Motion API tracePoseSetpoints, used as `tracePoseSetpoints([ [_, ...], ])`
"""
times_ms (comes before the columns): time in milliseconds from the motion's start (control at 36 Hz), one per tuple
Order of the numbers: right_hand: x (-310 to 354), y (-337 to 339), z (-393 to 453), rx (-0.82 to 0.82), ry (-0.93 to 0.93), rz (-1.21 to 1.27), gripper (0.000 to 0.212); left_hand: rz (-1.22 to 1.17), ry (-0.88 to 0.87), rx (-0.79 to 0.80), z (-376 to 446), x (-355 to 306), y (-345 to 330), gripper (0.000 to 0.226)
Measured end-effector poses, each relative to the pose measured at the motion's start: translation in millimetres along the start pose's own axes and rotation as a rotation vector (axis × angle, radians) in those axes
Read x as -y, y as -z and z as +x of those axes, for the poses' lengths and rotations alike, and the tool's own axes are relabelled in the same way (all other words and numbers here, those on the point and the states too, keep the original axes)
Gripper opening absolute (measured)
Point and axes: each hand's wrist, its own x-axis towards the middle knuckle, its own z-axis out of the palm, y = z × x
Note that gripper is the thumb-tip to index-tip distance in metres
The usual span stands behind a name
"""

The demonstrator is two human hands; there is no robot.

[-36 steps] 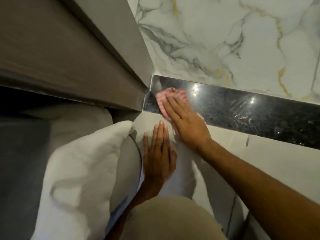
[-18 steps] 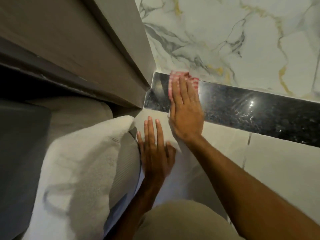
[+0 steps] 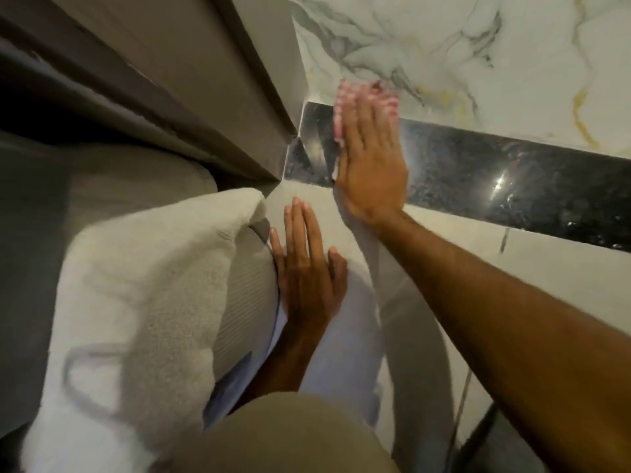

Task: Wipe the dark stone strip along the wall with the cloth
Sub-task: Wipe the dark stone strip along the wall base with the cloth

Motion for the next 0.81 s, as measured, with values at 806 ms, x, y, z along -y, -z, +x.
tracePoseSetpoints([
  [806,-102.4,8.4,-101.7,-0.235,-0.207,-0.050,0.063,-0.012,0.009,0.028,-0.4,-9.1,15.0,0.068],
])
